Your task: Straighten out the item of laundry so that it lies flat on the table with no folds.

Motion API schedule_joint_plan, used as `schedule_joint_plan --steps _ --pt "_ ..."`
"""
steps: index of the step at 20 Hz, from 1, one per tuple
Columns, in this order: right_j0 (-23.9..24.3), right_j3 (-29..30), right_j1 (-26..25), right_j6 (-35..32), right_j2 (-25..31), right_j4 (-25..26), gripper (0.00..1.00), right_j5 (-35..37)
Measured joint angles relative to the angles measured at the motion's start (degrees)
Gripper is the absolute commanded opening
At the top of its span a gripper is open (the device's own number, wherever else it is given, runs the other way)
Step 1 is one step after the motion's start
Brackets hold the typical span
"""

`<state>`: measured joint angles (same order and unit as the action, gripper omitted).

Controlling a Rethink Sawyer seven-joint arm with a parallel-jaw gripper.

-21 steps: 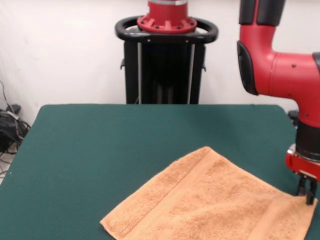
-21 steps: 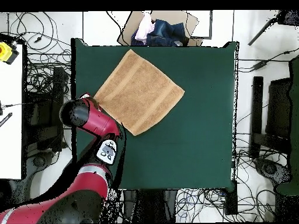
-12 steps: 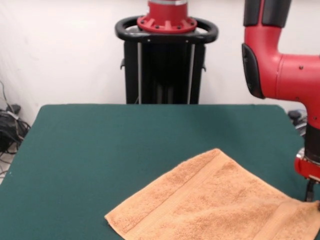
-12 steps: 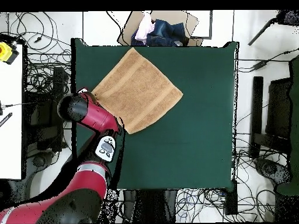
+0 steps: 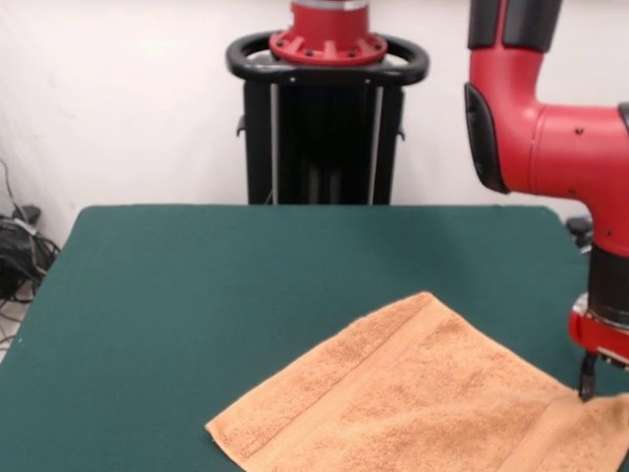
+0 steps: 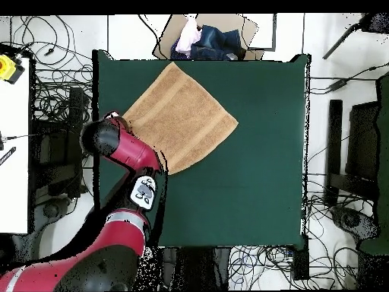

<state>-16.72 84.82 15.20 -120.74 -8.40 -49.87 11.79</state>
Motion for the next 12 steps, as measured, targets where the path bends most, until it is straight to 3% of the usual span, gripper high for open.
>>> schedule_joint_plan --steps 12 --pt "2.07 0.17 3.65 0.00 -0.09 0.49 1.00 2.95"
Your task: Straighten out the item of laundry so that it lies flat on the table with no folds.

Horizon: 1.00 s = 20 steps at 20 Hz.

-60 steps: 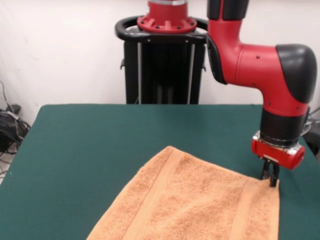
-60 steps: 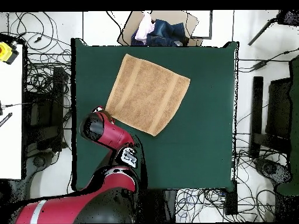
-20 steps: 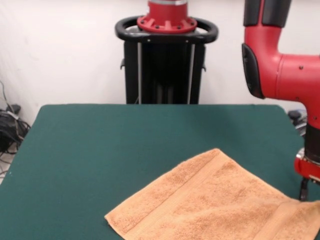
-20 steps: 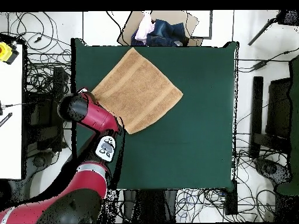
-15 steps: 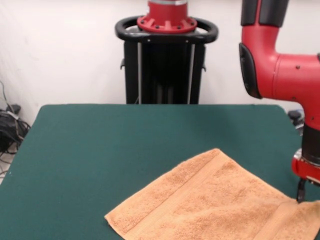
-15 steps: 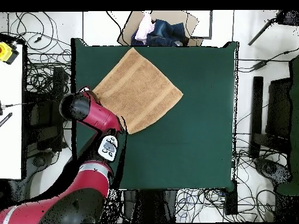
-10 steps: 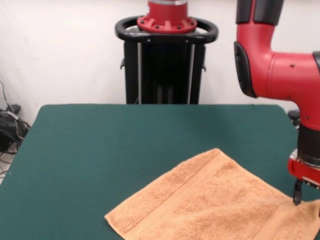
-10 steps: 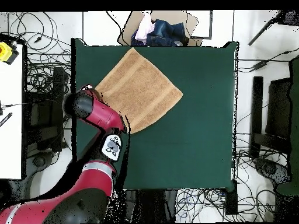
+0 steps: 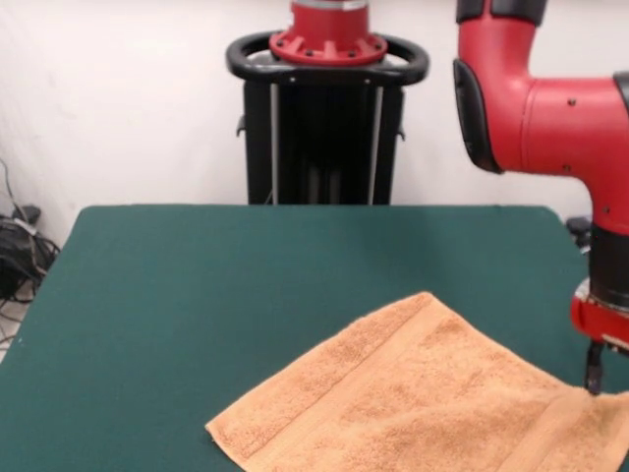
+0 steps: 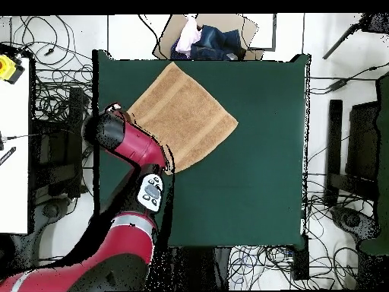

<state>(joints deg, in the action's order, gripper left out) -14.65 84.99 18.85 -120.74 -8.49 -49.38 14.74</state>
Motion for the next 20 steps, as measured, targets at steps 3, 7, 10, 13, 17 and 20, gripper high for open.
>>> schedule_joint_plan --steps 3,7,10,13,17,20 --pt "2.12 -0.24 2.47 0.00 -0.03 1.40 1.00 4.56" --pt "5.41 -1.83 4.12 0.00 -0.19 2.91 1.00 9.00" --pt "7.23 -4.34 4.24 0.00 -1.43 4.15 1.00 12.23" --pt "8.38 -8.92 3.43 0.00 -4.47 6.10 1.00 16.86" --pt "9.45 -18.71 0.13 0.00 -9.87 9.73 1.00 22.85" --pt "11.07 -26.31 -3.19 0.00 -12.08 11.74 1.00 25.46"
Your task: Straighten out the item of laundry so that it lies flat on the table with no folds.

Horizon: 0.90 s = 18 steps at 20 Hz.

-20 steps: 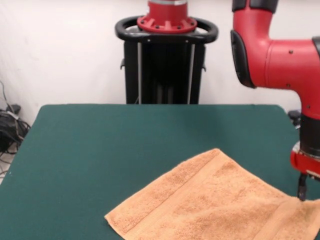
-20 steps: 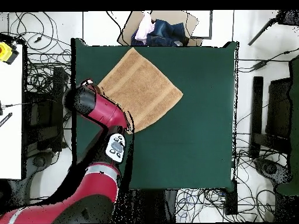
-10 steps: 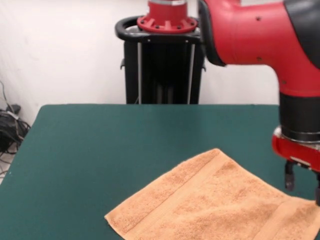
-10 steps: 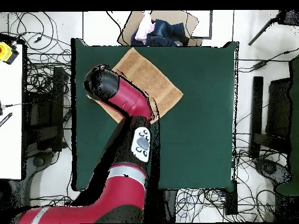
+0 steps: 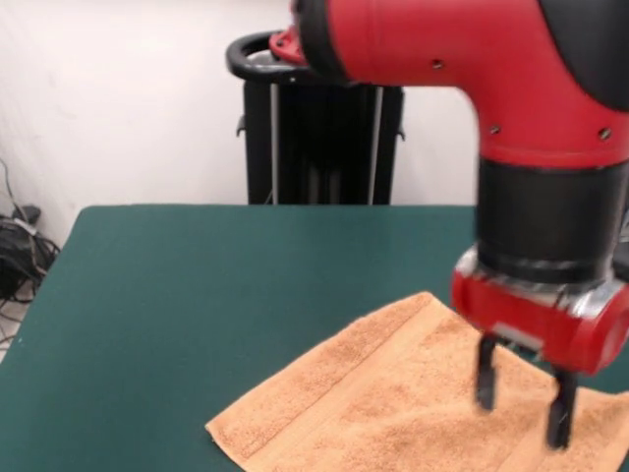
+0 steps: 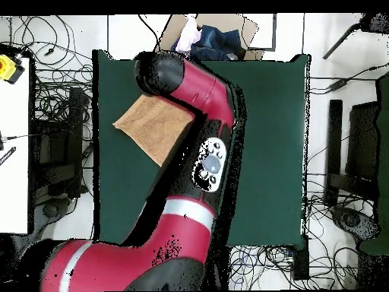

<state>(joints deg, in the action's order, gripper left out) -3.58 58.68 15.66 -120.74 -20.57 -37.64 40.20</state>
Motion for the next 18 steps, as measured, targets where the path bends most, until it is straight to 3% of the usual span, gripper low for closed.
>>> schedule_joint_plan --steps 5,7,10,15,18 --pt "6.79 -22.56 -12.29 0.00 -5.25 1.46 1.00 4.88" --pt "8.65 -27.71 -15.49 0.00 -6.77 1.05 1.00 5.31" --pt "13.30 -39.10 -23.48 0.00 -12.00 -2.95 1.00 5.86" --pt "16.74 -46.31 -29.48 0.00 -17.64 -10.29 1.00 8.66" --pt "17.47 -48.68 -31.62 0.00 -19.73 -13.95 1.00 14.25"
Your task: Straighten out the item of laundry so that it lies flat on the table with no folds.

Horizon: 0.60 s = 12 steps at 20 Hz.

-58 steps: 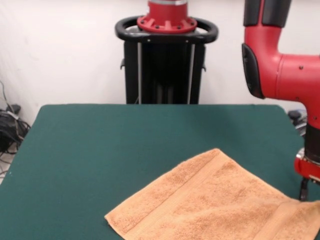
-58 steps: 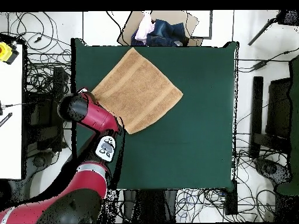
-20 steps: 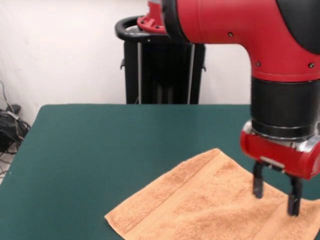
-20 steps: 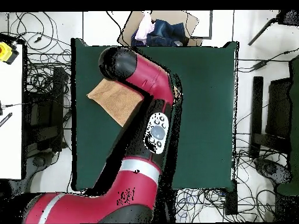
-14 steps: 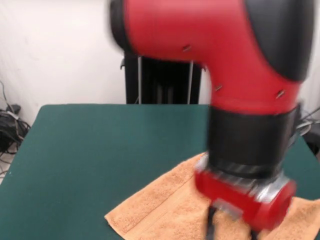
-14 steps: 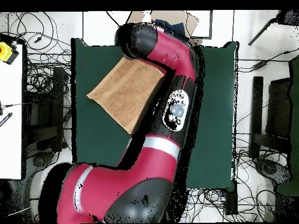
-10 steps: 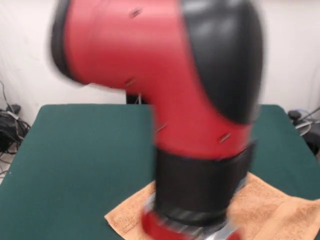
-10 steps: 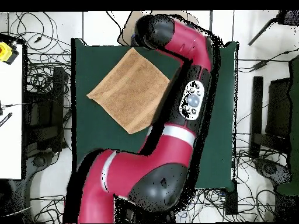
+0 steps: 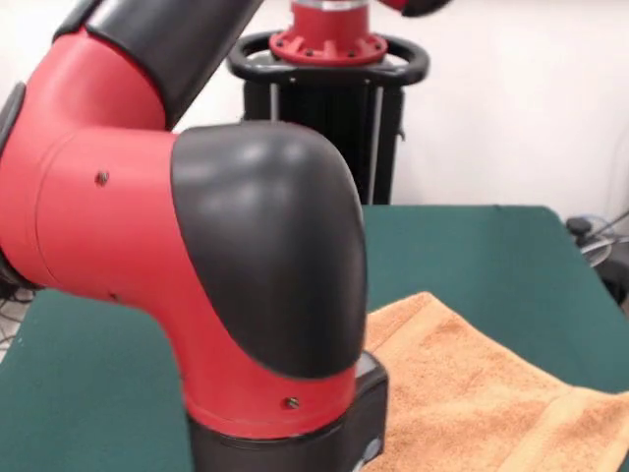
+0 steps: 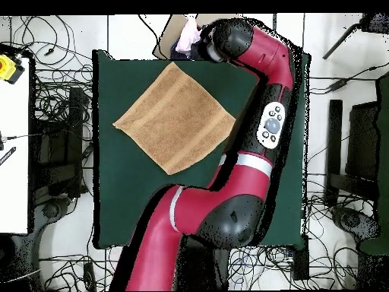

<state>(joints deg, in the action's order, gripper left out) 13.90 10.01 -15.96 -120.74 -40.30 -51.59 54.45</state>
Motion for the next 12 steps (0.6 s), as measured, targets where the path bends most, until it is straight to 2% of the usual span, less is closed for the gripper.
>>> schedule_joint_plan --steps 4,7,9,10,12 --pt "-1.67 0.67 1.21 0.00 0.30 1.12 1.00 8.68" --pt "-4.63 4.66 4.76 0.00 1.24 3.91 1.00 12.35" --pt "-7.10 8.87 8.05 0.00 1.82 6.08 1.00 12.51" --pt "-9.96 14.56 12.28 0.00 2.64 8.39 1.00 11.29" --pt "-11.63 18.32 14.97 0.00 3.17 9.53 1.00 9.76"
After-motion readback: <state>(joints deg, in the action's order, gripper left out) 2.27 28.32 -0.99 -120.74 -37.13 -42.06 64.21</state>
